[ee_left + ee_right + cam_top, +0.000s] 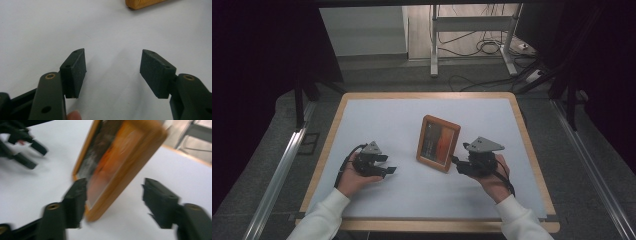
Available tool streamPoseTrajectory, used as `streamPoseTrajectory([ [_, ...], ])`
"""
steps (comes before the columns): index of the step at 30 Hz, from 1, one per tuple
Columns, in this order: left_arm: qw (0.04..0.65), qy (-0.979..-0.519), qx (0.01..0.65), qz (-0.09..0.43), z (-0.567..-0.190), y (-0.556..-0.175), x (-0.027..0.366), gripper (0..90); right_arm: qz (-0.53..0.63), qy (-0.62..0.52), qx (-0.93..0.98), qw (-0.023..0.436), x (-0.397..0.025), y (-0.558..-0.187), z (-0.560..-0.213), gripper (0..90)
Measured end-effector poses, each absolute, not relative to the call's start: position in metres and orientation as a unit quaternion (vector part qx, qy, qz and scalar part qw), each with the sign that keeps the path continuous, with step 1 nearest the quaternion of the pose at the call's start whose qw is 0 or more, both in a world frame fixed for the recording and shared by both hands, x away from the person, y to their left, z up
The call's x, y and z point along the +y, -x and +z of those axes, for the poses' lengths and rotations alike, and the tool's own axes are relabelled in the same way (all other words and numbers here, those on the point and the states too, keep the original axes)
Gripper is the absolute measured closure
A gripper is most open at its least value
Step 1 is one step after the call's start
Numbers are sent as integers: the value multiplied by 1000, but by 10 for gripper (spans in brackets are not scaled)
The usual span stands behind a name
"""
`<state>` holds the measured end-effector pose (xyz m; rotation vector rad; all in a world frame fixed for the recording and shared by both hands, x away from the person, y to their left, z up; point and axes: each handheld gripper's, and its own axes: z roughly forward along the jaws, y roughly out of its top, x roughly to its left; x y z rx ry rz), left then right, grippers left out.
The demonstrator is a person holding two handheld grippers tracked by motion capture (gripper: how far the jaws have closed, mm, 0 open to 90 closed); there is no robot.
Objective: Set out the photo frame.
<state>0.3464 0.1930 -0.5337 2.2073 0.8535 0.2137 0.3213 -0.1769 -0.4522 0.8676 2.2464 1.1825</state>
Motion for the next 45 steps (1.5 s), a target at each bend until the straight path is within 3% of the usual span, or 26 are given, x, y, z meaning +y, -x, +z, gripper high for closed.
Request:
streamPoseTrajectory([
  [2,373,-862,334,84,-534,-346,192,372,430,-305,822,216,-175,-316,-457,546],
  [3,373,-862,333,84,-534,-346,192,372,423,-291,832,211,-171,-313,-463,647],
  [4,373,-862,333,84,-534,-346,192,372,423,-291,832,211,-171,-313,-463,647],
  [5,372,-862,332,85,-534,-346,192,371,409,-278,846,200,-165,-312,-472,730],
  [12,373,-862,334,84,-534,-346,193,371,369,-259,875,174,-150,-320,-499,882],
  [28,373,-862,332,83,-535,-346,192,366,353,-268,884,148,-139,-337,-519,894],
  [45,372,-864,331,82,-536,-346,191,362,349,-284,878,162,-156,-346,-519,894],
])
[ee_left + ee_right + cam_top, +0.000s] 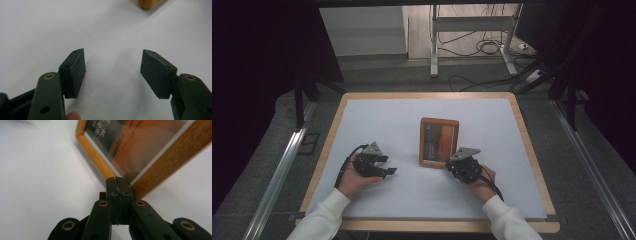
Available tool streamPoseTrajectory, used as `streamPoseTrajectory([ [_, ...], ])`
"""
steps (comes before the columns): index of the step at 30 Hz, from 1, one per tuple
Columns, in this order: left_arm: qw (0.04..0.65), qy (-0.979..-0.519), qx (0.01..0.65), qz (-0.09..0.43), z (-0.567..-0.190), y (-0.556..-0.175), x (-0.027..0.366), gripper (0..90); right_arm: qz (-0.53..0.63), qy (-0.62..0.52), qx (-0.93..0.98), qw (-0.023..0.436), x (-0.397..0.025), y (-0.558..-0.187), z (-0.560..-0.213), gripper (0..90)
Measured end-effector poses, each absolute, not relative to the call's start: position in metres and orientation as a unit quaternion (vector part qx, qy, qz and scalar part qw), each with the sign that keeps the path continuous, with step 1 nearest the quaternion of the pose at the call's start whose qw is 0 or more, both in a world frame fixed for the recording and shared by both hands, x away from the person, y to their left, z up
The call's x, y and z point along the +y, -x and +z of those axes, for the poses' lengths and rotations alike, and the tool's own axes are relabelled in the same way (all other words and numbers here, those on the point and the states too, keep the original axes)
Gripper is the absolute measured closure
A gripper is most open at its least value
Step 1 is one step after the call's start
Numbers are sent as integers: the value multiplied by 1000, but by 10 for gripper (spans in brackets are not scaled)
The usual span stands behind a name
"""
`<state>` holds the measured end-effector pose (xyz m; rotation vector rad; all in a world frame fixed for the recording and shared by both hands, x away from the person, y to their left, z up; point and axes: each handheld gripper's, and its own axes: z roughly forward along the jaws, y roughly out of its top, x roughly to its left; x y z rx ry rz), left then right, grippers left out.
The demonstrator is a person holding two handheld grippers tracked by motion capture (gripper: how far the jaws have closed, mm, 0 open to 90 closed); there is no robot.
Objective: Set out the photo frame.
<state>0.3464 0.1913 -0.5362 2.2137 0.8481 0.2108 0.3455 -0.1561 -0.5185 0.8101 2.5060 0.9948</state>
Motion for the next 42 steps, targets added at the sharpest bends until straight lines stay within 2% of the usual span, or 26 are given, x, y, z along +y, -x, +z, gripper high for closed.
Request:
streamPoseTrajectory([
  [25,371,-864,330,82,-537,-346,191,357,372,-288,866,170,-168,-341,-508,853],
  [29,371,-864,331,82,-537,-347,191,357,378,-297,860,173,-175,-340,-505,717],
  [30,370,-865,330,82,-538,-347,191,356,382,-299,857,173,-179,-339,-503,604],
  [31,370,-865,330,82,-538,-347,191,356,384,-301,855,175,-182,-338,-502,563],
  [42,371,-864,331,82,-538,-346,191,355,395,-334,836,186,-225,-326,-500,440],
])
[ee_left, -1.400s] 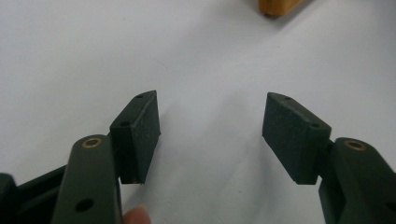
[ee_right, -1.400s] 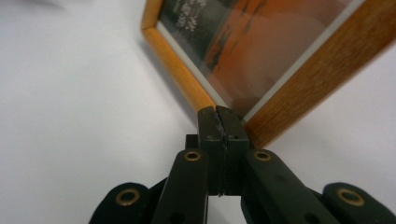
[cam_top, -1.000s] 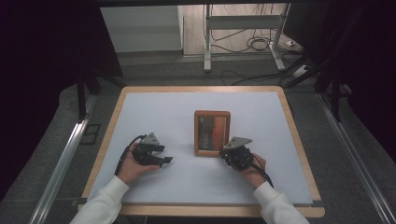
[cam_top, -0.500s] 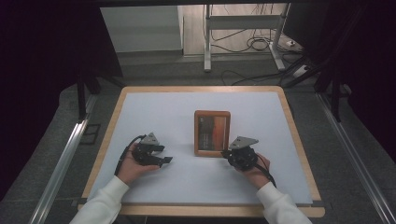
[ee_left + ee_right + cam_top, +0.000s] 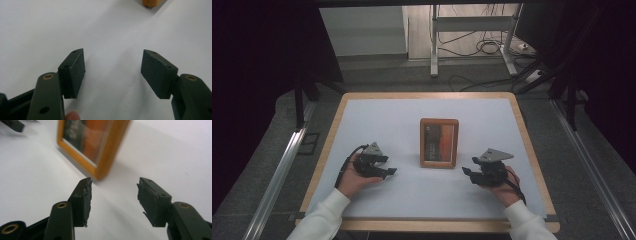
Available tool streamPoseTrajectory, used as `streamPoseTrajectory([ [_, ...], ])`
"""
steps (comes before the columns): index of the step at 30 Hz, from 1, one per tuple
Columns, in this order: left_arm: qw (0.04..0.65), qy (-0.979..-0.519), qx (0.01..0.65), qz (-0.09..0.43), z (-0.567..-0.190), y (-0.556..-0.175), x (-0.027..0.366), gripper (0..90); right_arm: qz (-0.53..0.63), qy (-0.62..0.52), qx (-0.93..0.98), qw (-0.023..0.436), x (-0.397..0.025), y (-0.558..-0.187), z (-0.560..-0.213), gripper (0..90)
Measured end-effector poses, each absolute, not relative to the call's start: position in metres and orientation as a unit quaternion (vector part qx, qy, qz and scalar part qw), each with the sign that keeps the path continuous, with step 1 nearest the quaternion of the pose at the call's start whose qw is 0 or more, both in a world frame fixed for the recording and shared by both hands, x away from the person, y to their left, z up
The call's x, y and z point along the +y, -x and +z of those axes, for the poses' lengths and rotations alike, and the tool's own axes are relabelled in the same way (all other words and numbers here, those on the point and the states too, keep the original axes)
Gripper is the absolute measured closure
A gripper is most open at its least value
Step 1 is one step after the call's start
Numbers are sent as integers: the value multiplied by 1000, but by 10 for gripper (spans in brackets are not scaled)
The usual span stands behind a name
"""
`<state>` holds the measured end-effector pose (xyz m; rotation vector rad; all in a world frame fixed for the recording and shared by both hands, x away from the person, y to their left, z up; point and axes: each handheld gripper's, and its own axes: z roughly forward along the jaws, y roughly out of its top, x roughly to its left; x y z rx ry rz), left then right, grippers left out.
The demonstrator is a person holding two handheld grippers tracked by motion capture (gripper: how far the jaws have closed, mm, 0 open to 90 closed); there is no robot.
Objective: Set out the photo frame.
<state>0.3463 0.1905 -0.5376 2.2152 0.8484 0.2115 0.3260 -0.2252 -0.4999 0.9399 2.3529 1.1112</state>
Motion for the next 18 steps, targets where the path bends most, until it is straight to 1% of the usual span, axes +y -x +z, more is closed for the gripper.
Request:
streamPoseTrajectory([
  [4,370,-864,332,83,-538,-346,190,354,388,-355,829,188,-246,-322,-505,421],
  [18,369,-866,328,85,-537,-346,191,354,384,-383,816,201,-266,-322,-509,356],
])
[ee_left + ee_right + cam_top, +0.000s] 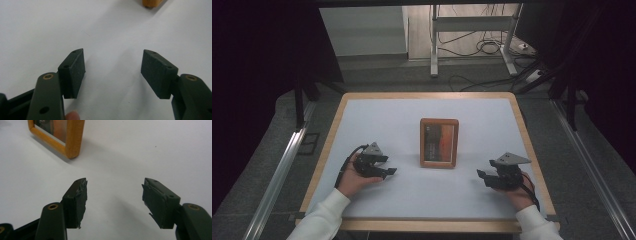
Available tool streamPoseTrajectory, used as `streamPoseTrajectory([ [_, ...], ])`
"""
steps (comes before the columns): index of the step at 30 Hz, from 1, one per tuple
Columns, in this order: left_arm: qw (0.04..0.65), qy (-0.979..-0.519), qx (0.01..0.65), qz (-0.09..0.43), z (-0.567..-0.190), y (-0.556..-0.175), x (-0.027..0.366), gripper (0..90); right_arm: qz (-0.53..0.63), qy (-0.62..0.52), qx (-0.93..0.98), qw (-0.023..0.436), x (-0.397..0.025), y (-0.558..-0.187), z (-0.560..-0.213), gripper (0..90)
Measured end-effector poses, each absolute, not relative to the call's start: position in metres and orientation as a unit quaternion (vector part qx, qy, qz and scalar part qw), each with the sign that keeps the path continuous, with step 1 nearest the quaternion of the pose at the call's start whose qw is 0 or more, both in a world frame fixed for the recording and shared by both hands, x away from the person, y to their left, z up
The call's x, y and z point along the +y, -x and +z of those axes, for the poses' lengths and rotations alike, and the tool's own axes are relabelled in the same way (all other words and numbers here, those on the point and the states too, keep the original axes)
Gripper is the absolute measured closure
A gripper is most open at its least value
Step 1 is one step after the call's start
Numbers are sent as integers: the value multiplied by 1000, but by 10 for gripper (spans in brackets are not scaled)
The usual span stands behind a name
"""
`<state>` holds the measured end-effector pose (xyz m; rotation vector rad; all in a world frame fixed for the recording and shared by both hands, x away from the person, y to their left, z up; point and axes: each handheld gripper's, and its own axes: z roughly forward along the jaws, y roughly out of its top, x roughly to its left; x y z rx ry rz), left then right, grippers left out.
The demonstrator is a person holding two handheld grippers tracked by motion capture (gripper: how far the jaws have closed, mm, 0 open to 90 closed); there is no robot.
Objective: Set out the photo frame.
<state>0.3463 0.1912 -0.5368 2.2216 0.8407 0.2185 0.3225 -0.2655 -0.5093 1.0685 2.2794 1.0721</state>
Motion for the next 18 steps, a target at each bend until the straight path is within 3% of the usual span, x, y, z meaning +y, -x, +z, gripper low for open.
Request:
streamPoseTrajectory([
  [18,370,-865,327,85,-537,-347,191,354,389,-392,807,209,-272,-325,-509,314],
])
